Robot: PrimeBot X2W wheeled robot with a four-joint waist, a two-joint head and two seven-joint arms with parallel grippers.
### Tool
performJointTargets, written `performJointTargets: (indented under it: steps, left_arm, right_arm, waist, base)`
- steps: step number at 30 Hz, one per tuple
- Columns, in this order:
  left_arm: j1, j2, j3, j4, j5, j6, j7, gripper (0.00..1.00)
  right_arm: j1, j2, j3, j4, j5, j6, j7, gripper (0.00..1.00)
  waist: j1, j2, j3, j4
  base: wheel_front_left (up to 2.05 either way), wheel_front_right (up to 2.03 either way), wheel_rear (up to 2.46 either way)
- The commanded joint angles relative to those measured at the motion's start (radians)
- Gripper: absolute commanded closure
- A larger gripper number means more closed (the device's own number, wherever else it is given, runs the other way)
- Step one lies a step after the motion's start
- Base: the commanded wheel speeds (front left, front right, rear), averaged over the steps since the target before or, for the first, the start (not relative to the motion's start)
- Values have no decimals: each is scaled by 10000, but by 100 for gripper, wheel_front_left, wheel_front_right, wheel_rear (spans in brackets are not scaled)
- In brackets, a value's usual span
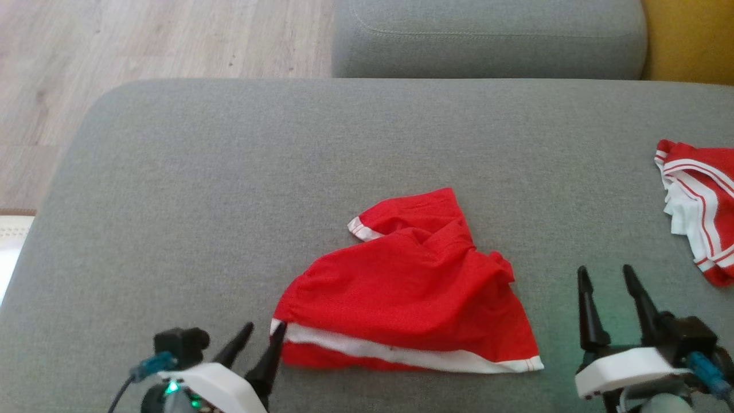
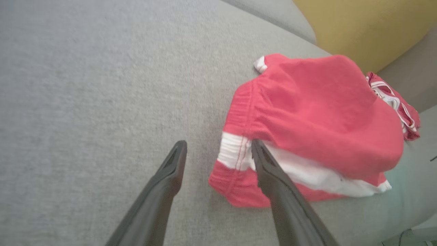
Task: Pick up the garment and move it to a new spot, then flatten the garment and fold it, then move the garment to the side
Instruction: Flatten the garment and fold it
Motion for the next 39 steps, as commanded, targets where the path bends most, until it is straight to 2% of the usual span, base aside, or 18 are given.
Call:
performJointTargets:
  steps: [1, 6, 8, 12, 18, 24, 32, 36, 39]
  left_arm:
    - [-216, 184, 539, -372, 192, 131, -132, 0]
    - [422, -2, 2334, -1845, 1747, 951, -133, 0]
    - [741, -199, 2978, -2320, 2437, 1020, -133, 0]
    - [1203, -654, 4023, -2644, 3541, 892, -133, 0]
    - [1597, -1325, 5248, -2696, 5560, 371, -133, 0]
    - [1993, -2122, 6090, -2468, 6886, -751, -133, 0]
    - [2241, -2948, 7169, -2404, 7851, -1564, -133, 0]
    - [2327, -3088, 7249, -2198, 7933, -1681, -133, 0]
    - [2415, -3146, 7162, -1742, 7856, -1757, -133, 0]
  right_arm:
    - [-109, -68, 165, -369, -85, -9, -111, 0]
    - [-11, -68, -97, -693, -169, -9, -111, 0]
    - [36, -68, -124, -811, -159, -9, -111, 0]
    - [170, -68, -63, -995, -109, -9, -111, 0]
    - [336, -68, 152, -1274, 156, -9, -111, 0]
    - [546, -68, 442, -1151, 452, -9, -111, 0]
    - [523, -68, 576, -978, 436, -9, -111, 0]
    - [492, -68, 734, -915, 388, -9, -111, 0]
    - [516, -116, 1220, -605, 468, -9, 165, 0]
  waist:
    - [0, 0, -11, -22]
    - [0, 0, -85, -49]
    - [0, 0, -111, -48]
    - [0, 0, -171, -36]
    - [0, 0, -261, -57]
    - [0, 0, -320, -97]
    - [0, 0, -300, -171]
    - [0, 0, -308, -180]
    - [0, 0, -342, -214]
  base:
    - [0, 0, 0]
    - [0, 0, 0]
    - [0, 0, 0]
    - [0, 0, 0]
    - [0, 0, 0]
    - [0, 0, 0]
    - [0, 0, 0]
    - [0, 0, 0]
    - [0, 0, 0]
